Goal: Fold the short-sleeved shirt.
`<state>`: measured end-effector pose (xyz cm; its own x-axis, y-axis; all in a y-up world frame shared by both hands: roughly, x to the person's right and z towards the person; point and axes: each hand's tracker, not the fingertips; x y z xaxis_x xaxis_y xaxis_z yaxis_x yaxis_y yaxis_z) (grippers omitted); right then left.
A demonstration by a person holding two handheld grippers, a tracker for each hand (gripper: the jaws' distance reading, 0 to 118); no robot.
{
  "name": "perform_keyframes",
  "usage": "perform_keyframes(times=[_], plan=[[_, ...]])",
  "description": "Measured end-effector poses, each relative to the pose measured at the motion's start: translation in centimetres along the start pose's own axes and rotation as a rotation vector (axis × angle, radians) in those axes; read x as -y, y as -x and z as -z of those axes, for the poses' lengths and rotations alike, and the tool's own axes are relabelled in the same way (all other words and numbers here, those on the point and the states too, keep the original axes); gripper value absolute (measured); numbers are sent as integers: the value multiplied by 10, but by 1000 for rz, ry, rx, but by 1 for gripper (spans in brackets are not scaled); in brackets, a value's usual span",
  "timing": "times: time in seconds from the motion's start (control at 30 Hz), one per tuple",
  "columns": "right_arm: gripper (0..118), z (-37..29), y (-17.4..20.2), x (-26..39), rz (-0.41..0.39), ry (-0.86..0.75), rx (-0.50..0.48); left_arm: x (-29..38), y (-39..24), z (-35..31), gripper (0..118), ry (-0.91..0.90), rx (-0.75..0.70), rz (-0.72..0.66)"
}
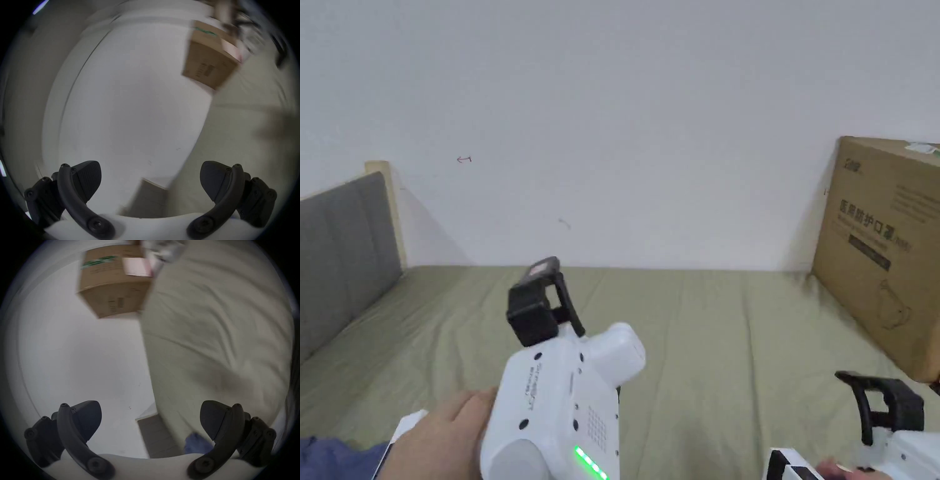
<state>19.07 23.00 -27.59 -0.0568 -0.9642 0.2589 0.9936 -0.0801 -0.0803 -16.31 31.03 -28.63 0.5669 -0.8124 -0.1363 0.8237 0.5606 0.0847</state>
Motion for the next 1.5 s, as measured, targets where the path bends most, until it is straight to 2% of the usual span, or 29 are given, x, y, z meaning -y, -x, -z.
perform_keyframes(times=[0.07, 0.13, 0.2, 0.23, 0.33, 0.4, 0.43, 0.63, 0.77, 1.0, 1.27, 1.5], plan=[[118, -8, 45, 3, -311, -81, -82, -1, 37, 10, 118, 86, 75, -369], [118, -25, 94, 32, -719, -204, -99, 10, 72, 21, 118, 131, 206, -806], [118, -35, 117, 66, -1083, -323, -82, 24, 86, 22, 118, 151, 178, -1022], [118, -34, 121, 77, -1246, -397, -36, 28, 89, 19, 118, 133, 118, -1043], [118, -34, 112, 116, -1633, -501, -57, 32, 83, 5, 118, 86, 32, -1024], [118, -30, 99, 125, -1735, -445, -97, 33, 78, -2, 118, 77, 5, -983], [118, -29, 96, 129, -1748, -406, -107, 33, 76, -4, 118, 79, 0, -961], [118, -29, 89, 128, -1653, -410, -98, 31, 68, -9, 118, 68, 35, -929], [118, -30, 90, 124, -1626, -402, -82, 30, 65, -10, 118, 68, 51, -907], [118, -32, 88, 115, -1565, -380, -93, 34, 66, -8, 118, 90, 68, -948], [118, -30, 88, 113, -1561, -366, -75, 36, 63, -10, 118, 87, 66, -926], [118, -30, 88, 117, -1594, -364, -63, 38, 62, -8, 118, 106, 125, -933]])
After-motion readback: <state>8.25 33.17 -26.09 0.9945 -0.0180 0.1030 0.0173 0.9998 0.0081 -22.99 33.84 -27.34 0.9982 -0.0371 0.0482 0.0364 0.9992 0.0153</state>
